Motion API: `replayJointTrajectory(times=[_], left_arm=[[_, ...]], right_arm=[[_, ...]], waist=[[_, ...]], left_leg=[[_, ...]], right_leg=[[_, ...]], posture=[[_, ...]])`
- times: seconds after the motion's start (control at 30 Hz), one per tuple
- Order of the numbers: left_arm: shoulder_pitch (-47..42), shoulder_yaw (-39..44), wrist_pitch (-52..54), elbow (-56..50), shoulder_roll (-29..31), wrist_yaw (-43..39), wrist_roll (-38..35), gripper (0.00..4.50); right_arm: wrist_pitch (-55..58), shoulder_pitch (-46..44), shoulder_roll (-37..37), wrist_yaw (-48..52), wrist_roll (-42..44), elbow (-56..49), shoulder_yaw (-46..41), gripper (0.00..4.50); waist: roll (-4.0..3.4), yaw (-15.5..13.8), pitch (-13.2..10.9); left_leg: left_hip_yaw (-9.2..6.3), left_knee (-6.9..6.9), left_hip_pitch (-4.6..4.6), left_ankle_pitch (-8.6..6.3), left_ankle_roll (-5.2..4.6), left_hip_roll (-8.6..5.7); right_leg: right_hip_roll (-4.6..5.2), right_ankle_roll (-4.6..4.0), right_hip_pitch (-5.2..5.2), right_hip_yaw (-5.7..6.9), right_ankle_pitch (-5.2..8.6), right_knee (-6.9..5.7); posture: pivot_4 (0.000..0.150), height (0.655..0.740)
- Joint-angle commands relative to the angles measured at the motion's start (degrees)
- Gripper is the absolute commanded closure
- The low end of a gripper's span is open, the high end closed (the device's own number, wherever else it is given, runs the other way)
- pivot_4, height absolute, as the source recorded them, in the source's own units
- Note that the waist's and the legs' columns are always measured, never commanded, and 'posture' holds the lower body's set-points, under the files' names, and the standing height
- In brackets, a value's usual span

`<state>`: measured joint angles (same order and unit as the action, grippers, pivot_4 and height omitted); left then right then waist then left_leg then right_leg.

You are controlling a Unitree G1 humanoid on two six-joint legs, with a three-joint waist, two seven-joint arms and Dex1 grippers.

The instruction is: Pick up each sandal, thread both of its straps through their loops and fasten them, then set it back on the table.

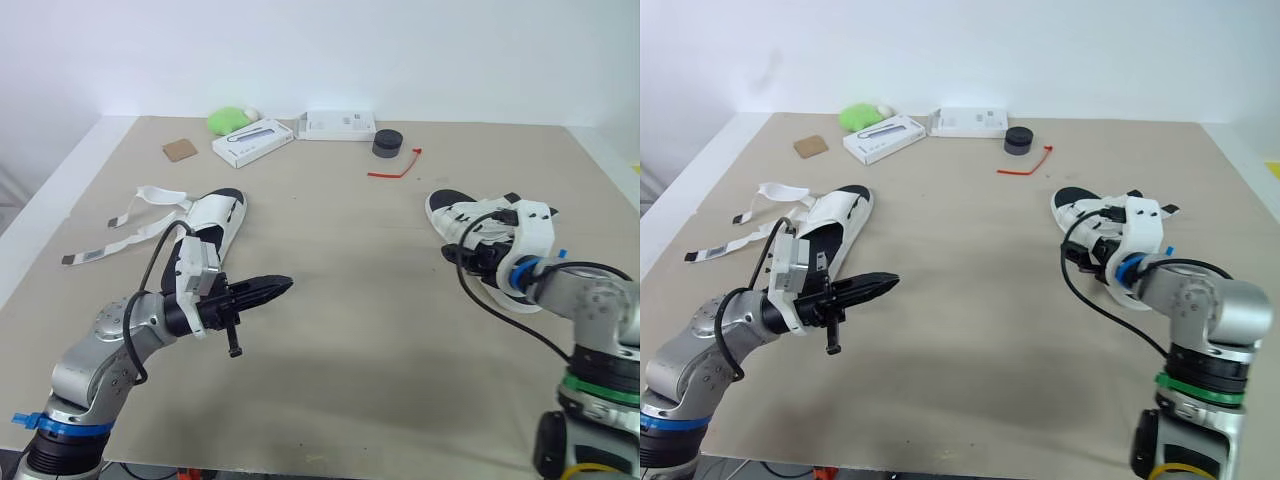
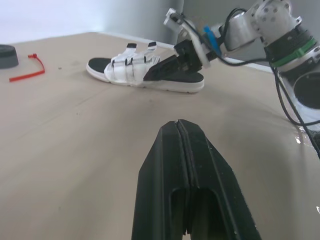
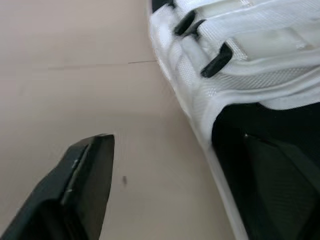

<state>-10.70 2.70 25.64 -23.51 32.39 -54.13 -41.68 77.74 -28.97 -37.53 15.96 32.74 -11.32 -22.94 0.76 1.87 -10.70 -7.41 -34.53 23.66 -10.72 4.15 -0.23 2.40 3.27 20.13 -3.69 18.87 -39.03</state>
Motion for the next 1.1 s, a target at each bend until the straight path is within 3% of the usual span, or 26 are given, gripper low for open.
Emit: replayJointTrajectory(times=[0.03, 0.17, 0.3, 0.53, 0.77, 0.9, 0.93, 1.0, 1.1], left_arm=[[-1.09, 1.83, 1.24, -1.32, -0.03, 1.67, -1.85, 4.50], [-1.79, 4.39, 4.30, -1.70, -1.11, 7.59, -4.38, 4.50], [-1.42, 6.75, 7.14, -2.36, -2.29, 14.83, -5.16, 4.50], [1.79, 10.35, 11.60, -3.21, -4.21, 29.63, -2.60, 4.50], [6.10, 12.95, 14.35, -5.71, -6.45, 43.57, 3.49, 4.50], [5.33, 14.05, 15.40, -5.08, -6.66, 44.72, 2.48, 3.65], [4.60, 13.63, 15.64, -4.73, -6.67, 45.23, 3.07, 2.94], [3.25, 12.98, 16.28, -3.41, -6.55, 46.54, 4.54, 2.43], [1.19, 11.62, 17.53, -1.29, -7.02, 48.72, 6.95, 1.18]], right_arm=[[-1.56, 5.11, -9.50, 10.97, 4.06, -5.01, -1.30, 0.32], [-9.71, 13.82, -18.89, 23.51, 6.00, -9.95, -4.78, 0.32], [-19.94, 17.07, -18.49, 33.78, 11.56, -20.87, -7.48, 0.32], [-26.81, 10.01, -10.72, 30.43, 13.59, -23.77, 2.89, 0.32], [-30.86, 8.13, -6.64, 29.62, 11.91, -21.62, 10.56, 0.32], [-31.69, 7.21, -5.94, 28.88, 11.68, -20.63, 11.75, 0.29], [-31.96, 7.47, -5.90, 28.79, 11.56, -20.65, 11.84, 0.29], [-32.24, 8.07, -5.71, 28.36, 11.65, -21.19, 11.97, 0.29], [-32.35, 8.96, -5.10, 27.09, 12.00, -21.93, 11.50, 0.29]], waist=[[0.00, -0.14, 0.00], [0.00, 0.02, -0.01], [0.00, 0.77, -0.02], [0.29, 0.72, -0.18], [0.35, 0.53, -0.20], [0.35, 0.55, -0.20], [0.35, 0.56, -0.20], [0.35, 0.54, -0.20], [0.35, 0.55, -0.20]], left_leg=[[0.00, 0.00, 0.04, -0.01, -0.02, -0.01], [0.07, -0.04, 0.06, -0.04, -0.06, 0.01], [0.12, -0.06, -0.01, -0.03, -0.06, 0.13], [0.24, -0.12, -0.21, 0.10, 0.14, 0.41], [0.24, -0.12, -0.09, 0.17, 0.26, 0.33], [0.26, -0.11, -0.10, 0.17, 0.26, 0.35], [0.26, -0.11, -0.10, 0.17, 0.26, 0.35], [0.25, -0.11, -0.09, 0.17, 0.26, 0.35], [0.26, -0.11, -0.10, 0.17, 0.27, 0.35]], right_leg=[[0.01, 0.01, 0.02, 0.01, 0.01, 0.02], [0.01, 0.02, 0.06, -0.04, 0.01, 0.02], [-0.14, 0.09, 0.06, -0.13, -0.01, -0.01], [-0.40, 0.44, -0.04, -0.30, -0.05, -0.01], [-0.34, 0.14, 0.05, -0.36, -0.32, 0.00], [-0.36, 0.11, 0.07, -0.37, -0.33, 0.00], [-0.37, 0.10, 0.07, -0.37, -0.34, 0.00], [-0.37, 0.10, 0.07, -0.37, -0.34, 0.00], [-0.37, 0.10, 0.07, -0.37, -0.35, 0.00]], posture=[[0.150, 0.7400], [0.150, 0.7400], [0.150, 0.7400], [0.150, 0.7400], [0.150, 0.7400], [0.150, 0.7400], [0.150, 0.7400], [0.150, 0.7400], [0.150, 0.7400]])
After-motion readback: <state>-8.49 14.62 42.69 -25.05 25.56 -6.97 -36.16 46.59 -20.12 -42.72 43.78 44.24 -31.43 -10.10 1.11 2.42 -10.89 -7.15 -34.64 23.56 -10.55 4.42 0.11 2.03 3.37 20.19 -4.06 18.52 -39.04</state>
